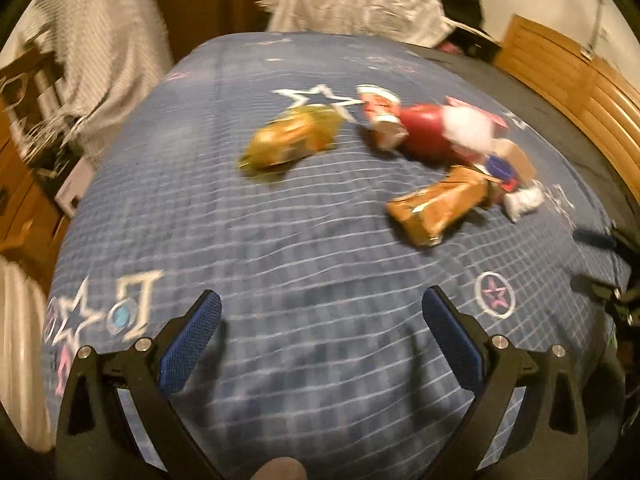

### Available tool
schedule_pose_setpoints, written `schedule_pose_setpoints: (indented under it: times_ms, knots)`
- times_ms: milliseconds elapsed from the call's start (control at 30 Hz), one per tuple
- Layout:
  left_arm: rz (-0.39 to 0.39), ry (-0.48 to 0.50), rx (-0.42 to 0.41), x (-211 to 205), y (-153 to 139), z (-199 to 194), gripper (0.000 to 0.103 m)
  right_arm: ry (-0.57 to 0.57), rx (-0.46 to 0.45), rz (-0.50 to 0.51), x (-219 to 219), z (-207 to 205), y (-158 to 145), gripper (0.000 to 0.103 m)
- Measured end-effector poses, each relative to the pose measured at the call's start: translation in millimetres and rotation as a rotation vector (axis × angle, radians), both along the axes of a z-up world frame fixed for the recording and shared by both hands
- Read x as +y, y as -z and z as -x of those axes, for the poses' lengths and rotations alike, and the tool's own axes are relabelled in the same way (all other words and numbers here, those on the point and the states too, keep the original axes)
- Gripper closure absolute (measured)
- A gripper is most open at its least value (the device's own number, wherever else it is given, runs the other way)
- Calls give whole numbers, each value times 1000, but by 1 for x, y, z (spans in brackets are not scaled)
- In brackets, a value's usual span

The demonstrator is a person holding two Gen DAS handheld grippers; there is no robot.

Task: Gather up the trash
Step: 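Move both tools back to the bed and reach the right tool toward a white rolled cloth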

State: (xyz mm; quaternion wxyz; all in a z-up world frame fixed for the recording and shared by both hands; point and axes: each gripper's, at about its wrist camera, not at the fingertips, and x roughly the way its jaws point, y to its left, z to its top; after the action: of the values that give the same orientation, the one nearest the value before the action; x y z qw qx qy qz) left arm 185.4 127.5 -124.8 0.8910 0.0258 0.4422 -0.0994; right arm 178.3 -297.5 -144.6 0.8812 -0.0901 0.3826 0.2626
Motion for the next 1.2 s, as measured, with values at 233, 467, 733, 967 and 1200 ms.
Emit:
schedule_pose_setpoints:
  times_ms: [233,467,733,967,1200]
  knots:
    - [-22,145,-14,-33,-9,-20,6,-228,-12,253,-5,-64,-9,37]
    - [26,286,34,-61,-9,-44,6,-389,113,353,9,-111,15,37]
    - [18,369,77,-91,1,-68,6,-441,159,366,25,-124,21,47]
    - [21,367,74,-88,9,-70,6,-221,310,233,10,-84,13,60]
    - [31,367,66,-81,13,-68,6,-193,374,74,-10,-64,-8,39]
